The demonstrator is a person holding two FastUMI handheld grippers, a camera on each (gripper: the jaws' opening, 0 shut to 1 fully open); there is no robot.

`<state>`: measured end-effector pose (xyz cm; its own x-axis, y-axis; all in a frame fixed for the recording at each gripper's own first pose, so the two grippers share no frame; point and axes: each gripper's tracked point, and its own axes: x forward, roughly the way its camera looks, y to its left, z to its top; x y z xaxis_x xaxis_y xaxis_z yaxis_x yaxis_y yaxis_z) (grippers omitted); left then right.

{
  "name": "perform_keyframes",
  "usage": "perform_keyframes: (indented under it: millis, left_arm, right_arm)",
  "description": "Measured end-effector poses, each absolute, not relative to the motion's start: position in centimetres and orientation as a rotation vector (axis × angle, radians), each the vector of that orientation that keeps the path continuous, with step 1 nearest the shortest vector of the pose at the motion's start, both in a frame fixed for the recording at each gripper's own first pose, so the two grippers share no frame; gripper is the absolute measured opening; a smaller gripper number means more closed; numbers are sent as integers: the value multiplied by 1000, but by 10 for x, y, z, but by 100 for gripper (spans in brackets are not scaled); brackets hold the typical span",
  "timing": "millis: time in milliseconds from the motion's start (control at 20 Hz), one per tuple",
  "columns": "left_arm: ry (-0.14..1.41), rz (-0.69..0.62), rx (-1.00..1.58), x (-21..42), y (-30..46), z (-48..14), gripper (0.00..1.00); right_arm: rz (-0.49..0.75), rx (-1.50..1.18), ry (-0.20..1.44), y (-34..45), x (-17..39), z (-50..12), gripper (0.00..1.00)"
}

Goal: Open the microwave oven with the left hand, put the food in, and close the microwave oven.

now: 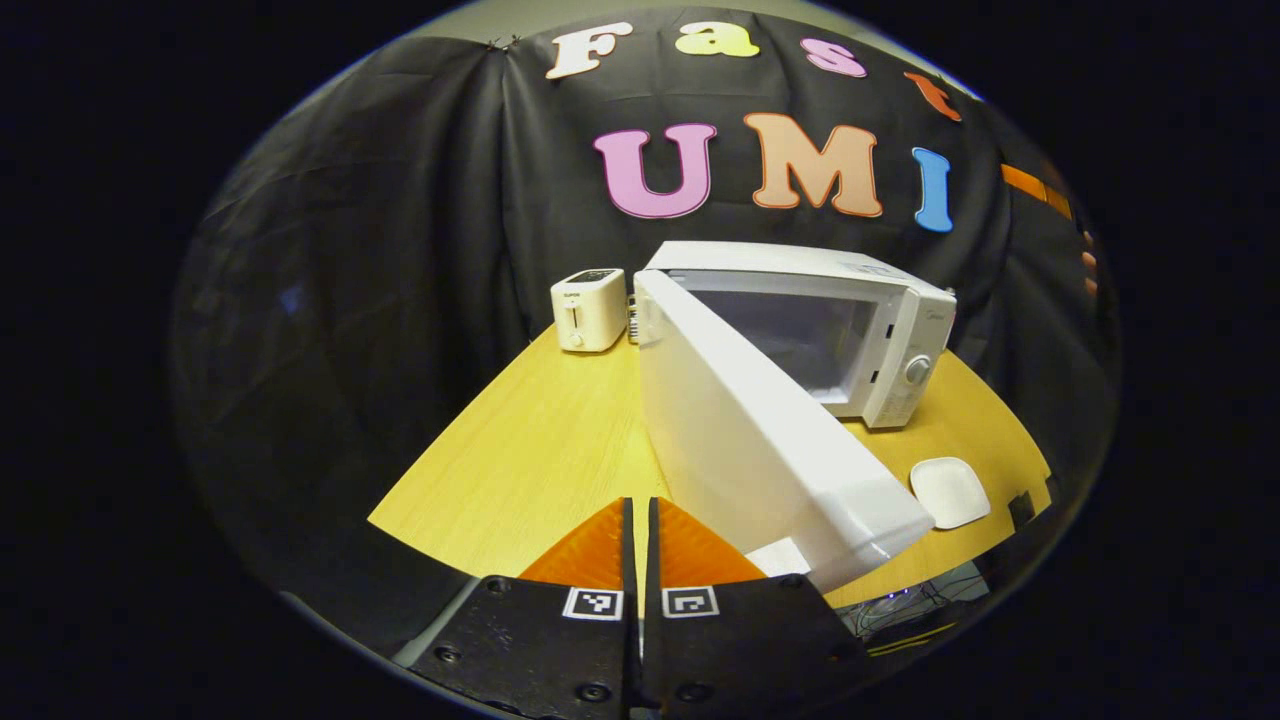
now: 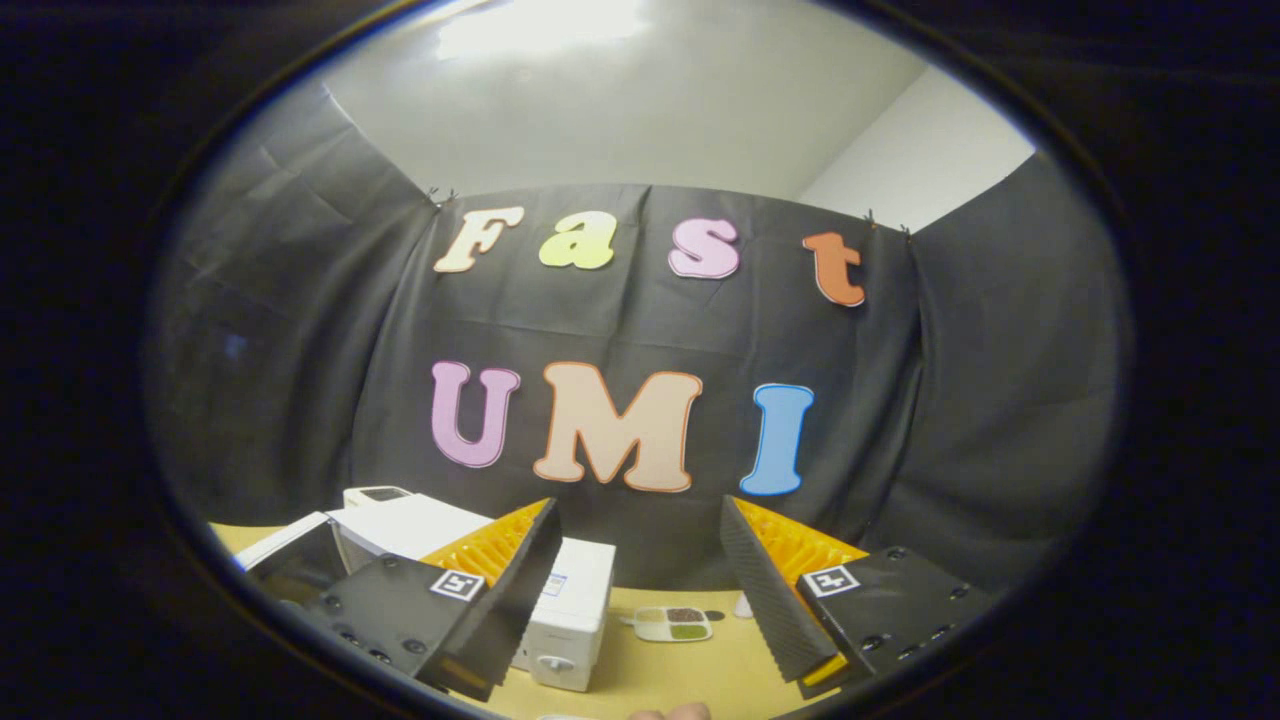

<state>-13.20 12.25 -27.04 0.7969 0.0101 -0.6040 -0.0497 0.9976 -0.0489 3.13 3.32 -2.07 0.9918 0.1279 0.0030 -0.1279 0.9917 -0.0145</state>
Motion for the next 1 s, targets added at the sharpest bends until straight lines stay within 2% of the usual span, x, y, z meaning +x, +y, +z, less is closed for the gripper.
perform_keyframes:
  millis: [200, 250, 350, 1000]
  left_arm:
    - [656, -37, -61, -111, 90, -271, 0]
    - [659, -54, -54, -107, 82, -272, 0]
    - [657, -91, -43, -96, 67, -272, 0]
    - [613, -259, 47, -42, -2, -269, 0]
  right_arm:
    - [112, -9, 17, 17, 29, -23, 99]
    - [102, -13, 20, 11, 28, -25, 96]
    - [84, -21, 25, 2, 25, -26, 99]
    - [7, -14, 40, -32, 7, -25, 96]
